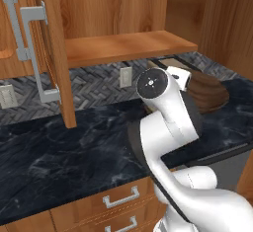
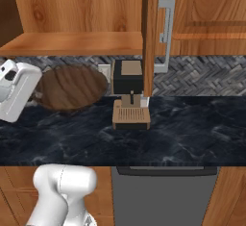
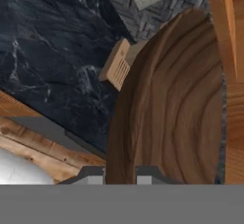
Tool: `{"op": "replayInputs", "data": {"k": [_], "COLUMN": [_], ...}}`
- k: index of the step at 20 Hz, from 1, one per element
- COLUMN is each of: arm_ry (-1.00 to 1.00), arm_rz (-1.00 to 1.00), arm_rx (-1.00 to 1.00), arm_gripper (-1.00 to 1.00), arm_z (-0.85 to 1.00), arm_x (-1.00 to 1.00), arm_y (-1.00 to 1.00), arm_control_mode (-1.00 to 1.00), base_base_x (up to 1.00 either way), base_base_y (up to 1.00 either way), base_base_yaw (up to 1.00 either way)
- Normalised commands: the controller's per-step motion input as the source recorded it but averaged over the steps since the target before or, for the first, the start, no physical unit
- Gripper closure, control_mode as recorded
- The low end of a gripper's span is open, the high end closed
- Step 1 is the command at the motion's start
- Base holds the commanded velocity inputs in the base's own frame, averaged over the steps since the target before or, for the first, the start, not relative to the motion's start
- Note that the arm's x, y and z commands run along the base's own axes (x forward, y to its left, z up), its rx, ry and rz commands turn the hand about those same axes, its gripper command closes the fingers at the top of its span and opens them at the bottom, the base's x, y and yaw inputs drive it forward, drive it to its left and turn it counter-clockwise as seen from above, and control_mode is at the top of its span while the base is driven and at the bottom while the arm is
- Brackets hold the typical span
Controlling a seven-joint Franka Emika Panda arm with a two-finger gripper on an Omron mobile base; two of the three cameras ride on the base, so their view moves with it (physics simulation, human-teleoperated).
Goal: Pick up the bowls from the cabinet and place each bowl in front of a stool on the dining counter.
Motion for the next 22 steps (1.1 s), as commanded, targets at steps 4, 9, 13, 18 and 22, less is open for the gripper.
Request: {"op": "replayInputs", "data": {"k": [4, 9, 13, 18, 22], "arm_ry": [0.00, 0.00, 0.00, 0.00, 0.05], "arm_rz": [-0.01, -0.01, 0.00, 0.00, 0.00], "arm_rx": [0.06, 0.00, -0.01, -0.03, -0.01], "arm_gripper": [1.00, 1.00, 1.00, 1.00, 1.00], "arm_z": [-0.36, -0.45, -0.39, -0.27, -0.02], "arm_x": [-0.46, -0.22, 0.00, 0.00, 0.00], "arm_y": [0.00, 0.00, -0.11, -0.15, 0.00], "arm_control_mode": [-1.00, -1.00, -1.00, -1.00, -1.00], "base_base_x": [0.00, 0.00, 0.00, 0.00, 0.00], "base_base_y": [0.00, 0.00, 0.00, 0.00, 0.00], "base_base_yaw": [0.00, 0.00, 0.00, 0.00, 0.00]}}
